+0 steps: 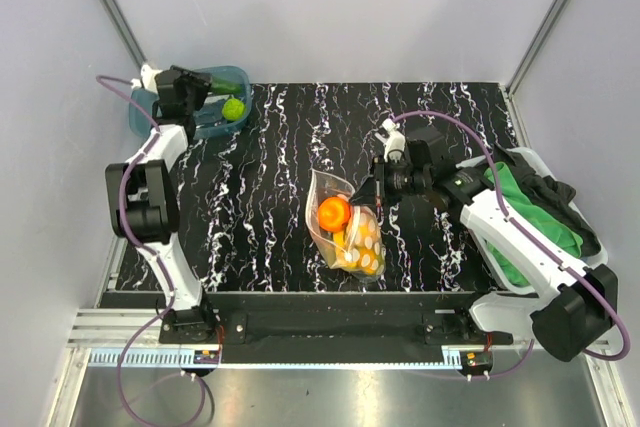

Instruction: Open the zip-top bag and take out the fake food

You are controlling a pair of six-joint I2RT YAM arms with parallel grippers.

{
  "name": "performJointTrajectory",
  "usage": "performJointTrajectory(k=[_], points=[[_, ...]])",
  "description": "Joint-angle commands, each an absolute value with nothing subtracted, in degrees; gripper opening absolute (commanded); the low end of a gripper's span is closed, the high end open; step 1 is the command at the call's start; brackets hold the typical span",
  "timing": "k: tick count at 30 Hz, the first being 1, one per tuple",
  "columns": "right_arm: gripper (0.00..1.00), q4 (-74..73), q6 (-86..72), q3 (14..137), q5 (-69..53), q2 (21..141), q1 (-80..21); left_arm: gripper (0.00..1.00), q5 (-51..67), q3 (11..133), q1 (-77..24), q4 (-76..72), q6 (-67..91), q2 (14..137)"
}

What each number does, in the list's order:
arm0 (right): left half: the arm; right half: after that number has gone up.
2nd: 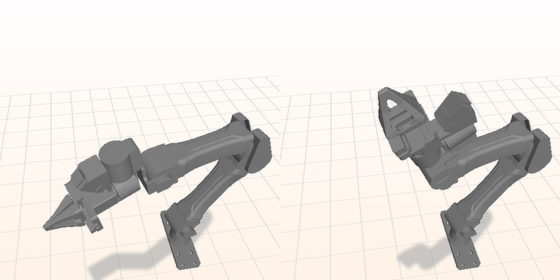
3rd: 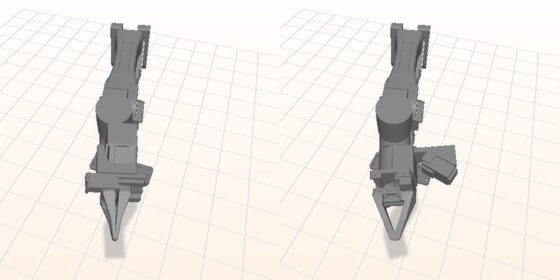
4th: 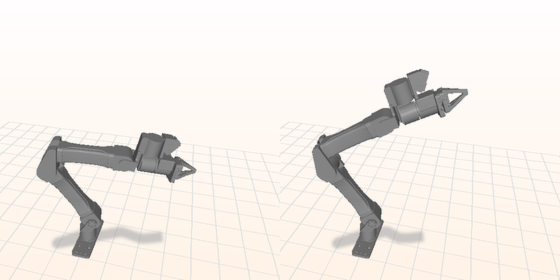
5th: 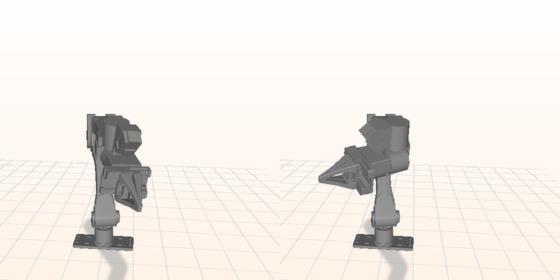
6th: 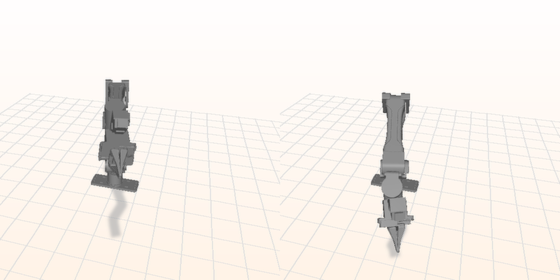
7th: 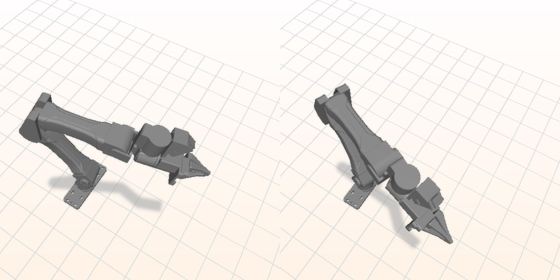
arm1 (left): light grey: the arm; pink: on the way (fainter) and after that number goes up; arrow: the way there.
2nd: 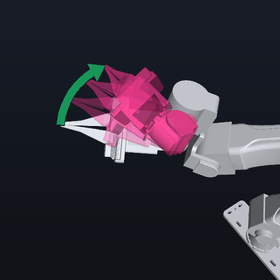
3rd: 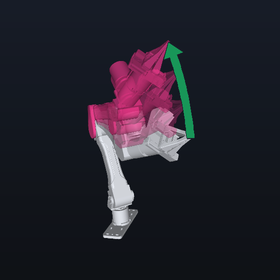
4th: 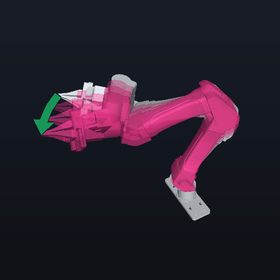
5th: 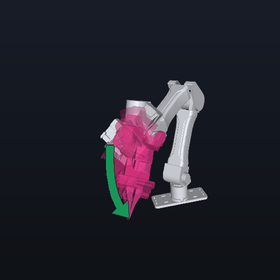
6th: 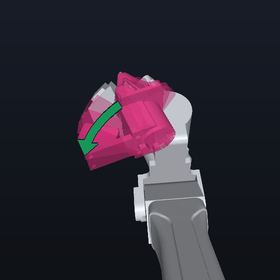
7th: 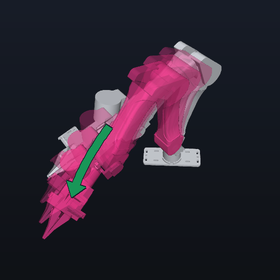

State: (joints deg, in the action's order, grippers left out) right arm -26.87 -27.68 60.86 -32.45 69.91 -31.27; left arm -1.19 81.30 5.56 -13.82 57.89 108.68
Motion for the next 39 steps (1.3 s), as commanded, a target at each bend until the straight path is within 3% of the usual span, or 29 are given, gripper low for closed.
performJointTrajectory(k=[1,6,9,10,11,12,18,23,26,30,32,39], points=[[0.00,-26.3,-25.8,62.9,-32.3,70.0,-30.8,0.09,-2.3,85.7,7.9,-17.3,67.0,114.5],[0.00,-26.5,-25.1,61.5,-31.7,68.3,-30.2,0.26,-3.7,88.6,9.7,-11.1,66.0,117.9],[0.00,-26.5,-25.5,61.3,-31.9,67.3,-30.1,0.60,-4.7,87.5,9.9,-8.1,64.6,116.8],[0.00,-26.5,-25.6,61.5,-31.9,67.3,-30.1,0.86,-4.7,86.9,10.0,-8.7,63.1,115.8],[0.00,-26.5,-25.5,61.7,-32.0,67.4,-29.9,0.97,-4.7,86.5,10.2,-9.1,62.1,115.4],[0.00,-26.6,-25.3,61.9,-32.1,67.4,-30.0,0.99,-4.1,86.9,10.4,-8.3,61.0,115.2],[0.00,-26.7,-26.1,61.5,-30.8,67.0,-29.9,0.98,-0.4,83.2,10.6,-6.7,59.3,108.5],[0.00,-26.8,-27.3,60.7,-30.1,67.0,-29.9,0.85,9.9,78.3,8.8,-4.8,53.4,100.2],[0.00,-26.5,-27.1,60.8,-30.3,67.5,-29.9,0.78,13.2,70.2,2.7,-1.7,47.9,91.2],[0.00,-26.6,-27.1,62.0,-31.2,69.8,-29.9,0.62,11.8,58.7,-13.3,-0.2,41.1,76.0],[0.00,-26.4,-27.9,62.8,-32.2,71.1,-29.9,0.49,11.1,55.7,-17.9,5.1,38.9,71.7],[0.00,-25.4,-30.5,66.2,-38.0,73.4,-29.9,0.42,9.2,51.7,-37.2,9.7,38.6,59.9]])
